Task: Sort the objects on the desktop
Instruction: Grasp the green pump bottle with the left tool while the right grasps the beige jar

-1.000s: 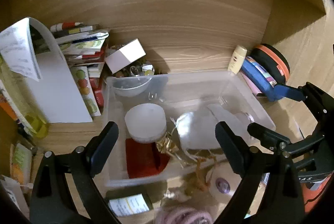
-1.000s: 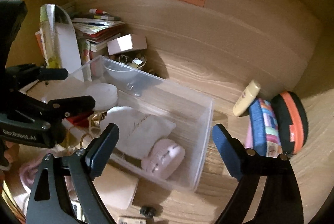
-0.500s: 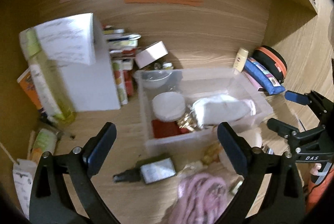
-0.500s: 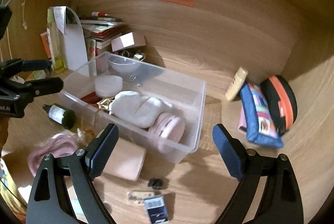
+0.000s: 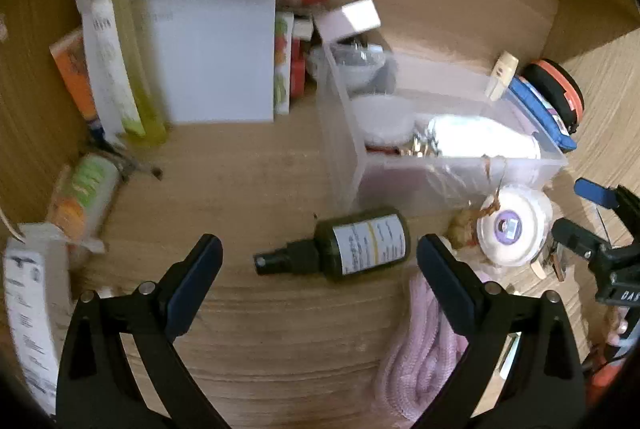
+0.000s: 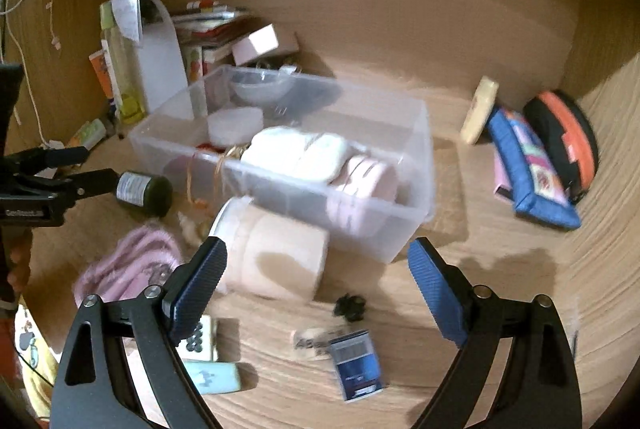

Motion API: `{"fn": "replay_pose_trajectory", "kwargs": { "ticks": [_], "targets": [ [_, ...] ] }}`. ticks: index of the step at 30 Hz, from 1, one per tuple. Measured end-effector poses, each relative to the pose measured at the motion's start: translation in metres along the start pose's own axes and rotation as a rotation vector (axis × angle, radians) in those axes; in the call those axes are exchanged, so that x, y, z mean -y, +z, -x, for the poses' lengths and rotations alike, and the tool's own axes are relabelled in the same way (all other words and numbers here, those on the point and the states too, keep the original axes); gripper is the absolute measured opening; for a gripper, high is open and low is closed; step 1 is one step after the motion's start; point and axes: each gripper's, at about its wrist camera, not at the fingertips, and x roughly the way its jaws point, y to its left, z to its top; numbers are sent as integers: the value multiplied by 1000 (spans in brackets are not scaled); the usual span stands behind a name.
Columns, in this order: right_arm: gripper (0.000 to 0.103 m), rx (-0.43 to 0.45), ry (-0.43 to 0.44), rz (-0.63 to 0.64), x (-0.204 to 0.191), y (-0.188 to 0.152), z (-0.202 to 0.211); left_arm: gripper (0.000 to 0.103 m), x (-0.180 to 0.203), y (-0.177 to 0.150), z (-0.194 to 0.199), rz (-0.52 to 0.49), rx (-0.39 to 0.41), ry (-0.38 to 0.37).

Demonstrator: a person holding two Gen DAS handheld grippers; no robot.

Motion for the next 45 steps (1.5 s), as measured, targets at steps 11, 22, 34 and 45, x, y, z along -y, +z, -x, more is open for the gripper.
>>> {"fn": "replay_pose_trajectory", "kwargs": {
  "ticks": [11,22,34,45],
  "targets": [
    [91,-75,56,1,-24,-9,-31,99,11,-5,-27,-4,-66,-18],
    [89,-52,36,-12,-22,-11,-39,99,13,-5,-47,12,-103,-20],
    [67,-15,131,-59,-13,-15,-26,99,20,-9,-22,-42,29,39],
    [66,32,136,-114,5,-17,0,99,15,-16,-3,-17,109,47]
  ]
}}
